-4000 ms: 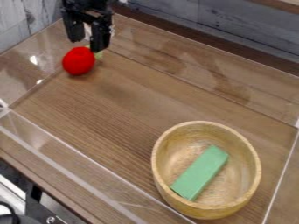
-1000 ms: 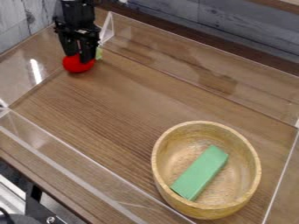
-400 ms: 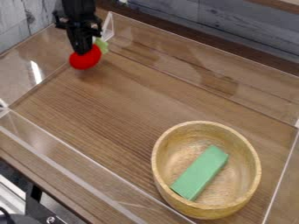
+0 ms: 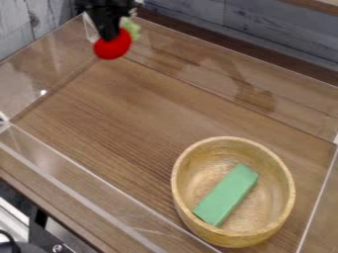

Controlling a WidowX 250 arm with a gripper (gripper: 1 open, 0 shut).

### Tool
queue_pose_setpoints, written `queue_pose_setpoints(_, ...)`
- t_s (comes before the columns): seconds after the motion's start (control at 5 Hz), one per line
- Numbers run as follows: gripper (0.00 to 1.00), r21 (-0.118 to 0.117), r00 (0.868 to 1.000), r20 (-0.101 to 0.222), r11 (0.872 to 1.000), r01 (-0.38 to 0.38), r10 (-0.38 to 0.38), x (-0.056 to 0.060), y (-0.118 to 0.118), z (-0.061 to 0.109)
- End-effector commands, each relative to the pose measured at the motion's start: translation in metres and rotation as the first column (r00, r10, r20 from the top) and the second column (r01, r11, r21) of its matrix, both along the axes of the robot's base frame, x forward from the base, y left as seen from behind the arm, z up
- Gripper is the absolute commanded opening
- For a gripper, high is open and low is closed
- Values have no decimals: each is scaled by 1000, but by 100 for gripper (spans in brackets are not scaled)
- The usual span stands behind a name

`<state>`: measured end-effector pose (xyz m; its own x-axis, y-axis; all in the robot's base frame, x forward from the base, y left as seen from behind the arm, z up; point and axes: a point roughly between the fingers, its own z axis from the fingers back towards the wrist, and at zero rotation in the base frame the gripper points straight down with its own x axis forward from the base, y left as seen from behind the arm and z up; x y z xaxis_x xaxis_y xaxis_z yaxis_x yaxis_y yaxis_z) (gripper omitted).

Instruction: Move the red object to the right side of the table

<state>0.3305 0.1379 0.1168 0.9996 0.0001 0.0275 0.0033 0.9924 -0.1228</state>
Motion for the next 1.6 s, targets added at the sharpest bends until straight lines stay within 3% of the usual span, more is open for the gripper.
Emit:
queue_pose_setpoints(0.0, 0, 13, 994, 81, 997, 70, -71, 10, -44, 34)
queue_pose_setpoints(0.2, 0, -9, 985, 73, 987, 159, -158, 6, -91, 33)
queue_pose_setpoints(0.4, 0, -26, 966, 61, 968, 252, -250, -12, -135, 31)
queue_pose_setpoints(0.6, 0, -37, 946, 52, 946, 323, -321, -17, -169, 23)
queue_pose_setpoints(0.8, 0, -40, 934, 34, 933, 358, -357, -12, -187, 3)
queue_pose_setpoints(1.4, 0, -21, 931, -3, 931, 364, -364, 26, -202, -51)
